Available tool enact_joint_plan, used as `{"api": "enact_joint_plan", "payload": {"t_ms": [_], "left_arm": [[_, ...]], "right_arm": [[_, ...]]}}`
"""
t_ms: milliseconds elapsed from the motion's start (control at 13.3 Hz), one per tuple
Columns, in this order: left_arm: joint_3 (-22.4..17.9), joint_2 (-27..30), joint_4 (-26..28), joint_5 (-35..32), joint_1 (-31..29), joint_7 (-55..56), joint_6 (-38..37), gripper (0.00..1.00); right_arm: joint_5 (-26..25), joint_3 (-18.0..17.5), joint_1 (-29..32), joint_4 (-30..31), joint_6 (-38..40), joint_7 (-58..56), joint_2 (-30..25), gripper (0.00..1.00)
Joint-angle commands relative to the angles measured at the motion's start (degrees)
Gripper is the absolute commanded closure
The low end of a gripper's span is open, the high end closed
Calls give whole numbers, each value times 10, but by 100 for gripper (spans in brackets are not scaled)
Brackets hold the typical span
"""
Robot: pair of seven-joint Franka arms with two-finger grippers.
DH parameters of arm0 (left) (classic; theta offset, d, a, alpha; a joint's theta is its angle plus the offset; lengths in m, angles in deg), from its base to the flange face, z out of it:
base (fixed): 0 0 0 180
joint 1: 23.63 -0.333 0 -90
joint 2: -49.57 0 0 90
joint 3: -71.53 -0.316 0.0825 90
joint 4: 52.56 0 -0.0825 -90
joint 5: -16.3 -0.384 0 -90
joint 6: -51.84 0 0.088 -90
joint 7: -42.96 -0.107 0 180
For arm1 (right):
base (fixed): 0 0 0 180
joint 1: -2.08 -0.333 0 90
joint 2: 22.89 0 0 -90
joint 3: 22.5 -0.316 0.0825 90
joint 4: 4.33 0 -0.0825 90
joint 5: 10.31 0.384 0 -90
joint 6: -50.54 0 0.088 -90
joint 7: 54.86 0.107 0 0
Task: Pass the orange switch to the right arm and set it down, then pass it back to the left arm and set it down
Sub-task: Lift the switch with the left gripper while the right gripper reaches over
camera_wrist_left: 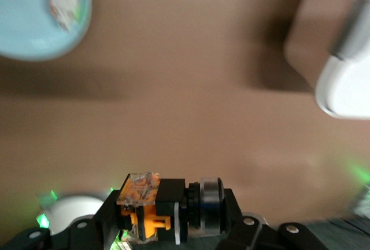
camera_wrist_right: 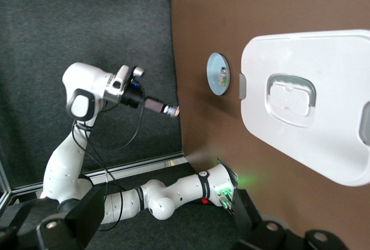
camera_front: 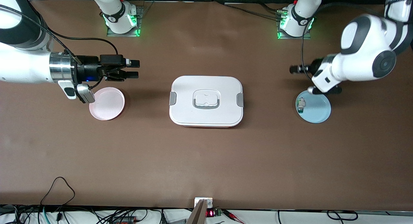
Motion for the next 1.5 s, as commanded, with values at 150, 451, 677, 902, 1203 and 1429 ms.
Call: {"api": "enact_joint_plan", "payload": {"t_ms": [150,451,677,902,1203,1429], "left_arm": [[53,3,-156,69,-1,149,-151,89],[153,-12,-215,223,2,354,-110,91],[231,-53,-220,285,4,475,19,93],[243,-114,-223,343,29,607,89,97],[242,-190,-242,441,50,648,162,97],[240,-199,-242,496,83,674,291,97]], "right_arm": [[49,-4,-14,31,-31,-29,-5,0],[61,-5,-15,36,-32,-41,-3,0],[75,-12,-15,37,-38,-41,-4,0],[96,-13,-15,49,-38,-40,-3,0],[107,-17,-15,51,-43,-40,-3,0],[115,-23,-15,52,-52,-40,-3,0]]}}
